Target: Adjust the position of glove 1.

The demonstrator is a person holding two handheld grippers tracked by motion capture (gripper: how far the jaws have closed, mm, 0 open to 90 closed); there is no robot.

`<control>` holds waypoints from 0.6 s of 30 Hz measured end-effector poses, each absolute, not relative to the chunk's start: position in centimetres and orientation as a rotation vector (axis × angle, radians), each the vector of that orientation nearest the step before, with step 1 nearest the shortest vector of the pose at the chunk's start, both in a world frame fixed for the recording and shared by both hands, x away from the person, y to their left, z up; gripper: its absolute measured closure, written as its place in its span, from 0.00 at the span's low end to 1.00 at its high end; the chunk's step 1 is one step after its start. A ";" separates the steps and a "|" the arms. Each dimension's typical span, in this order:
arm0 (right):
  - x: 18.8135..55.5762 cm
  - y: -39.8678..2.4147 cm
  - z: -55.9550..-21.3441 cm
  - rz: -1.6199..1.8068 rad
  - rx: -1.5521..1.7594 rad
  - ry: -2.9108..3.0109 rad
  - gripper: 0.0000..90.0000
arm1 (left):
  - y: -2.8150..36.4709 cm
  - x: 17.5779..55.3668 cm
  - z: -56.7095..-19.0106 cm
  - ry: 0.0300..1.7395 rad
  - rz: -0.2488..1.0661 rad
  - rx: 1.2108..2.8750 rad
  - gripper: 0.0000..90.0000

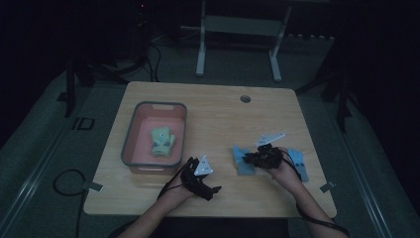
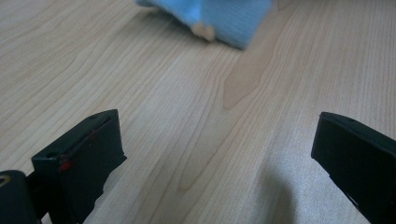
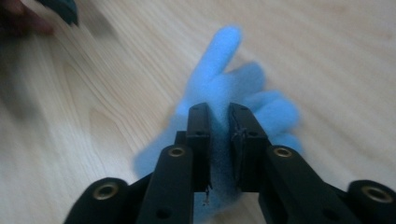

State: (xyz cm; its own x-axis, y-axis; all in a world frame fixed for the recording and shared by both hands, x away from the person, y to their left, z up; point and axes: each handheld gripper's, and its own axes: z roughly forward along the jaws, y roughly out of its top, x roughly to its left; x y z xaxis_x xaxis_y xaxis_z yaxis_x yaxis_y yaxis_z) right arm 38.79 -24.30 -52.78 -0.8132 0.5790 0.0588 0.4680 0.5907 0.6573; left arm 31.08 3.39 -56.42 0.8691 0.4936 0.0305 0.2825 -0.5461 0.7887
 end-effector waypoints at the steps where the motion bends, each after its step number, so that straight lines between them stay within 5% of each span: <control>1: 38.8 -24.4 -53.1 1.016 0.888 2.666 0.85 | 3.4 31.1 -56.4 0.559 0.315 2.180 0.03; 7: 38.7 -24.5 -54.5 1.005 0.888 2.700 0.71 | 3.4 31.1 -56.4 0.560 0.313 2.178 0.03; 18: 38.6 -23.6 -54.3 0.992 0.819 2.674 0.61 | 3.4 31.0 -56.5 0.553 0.313 2.183 0.03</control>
State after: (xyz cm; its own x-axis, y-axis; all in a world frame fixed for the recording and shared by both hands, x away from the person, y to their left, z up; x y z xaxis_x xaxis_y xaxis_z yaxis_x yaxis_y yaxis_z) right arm 38.59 -23.61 -54.27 -0.8335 0.5519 0.0268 0.4359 0.6269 0.6457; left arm 31.04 3.43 -56.51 0.8713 0.4896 0.0323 0.2792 -0.5488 0.7879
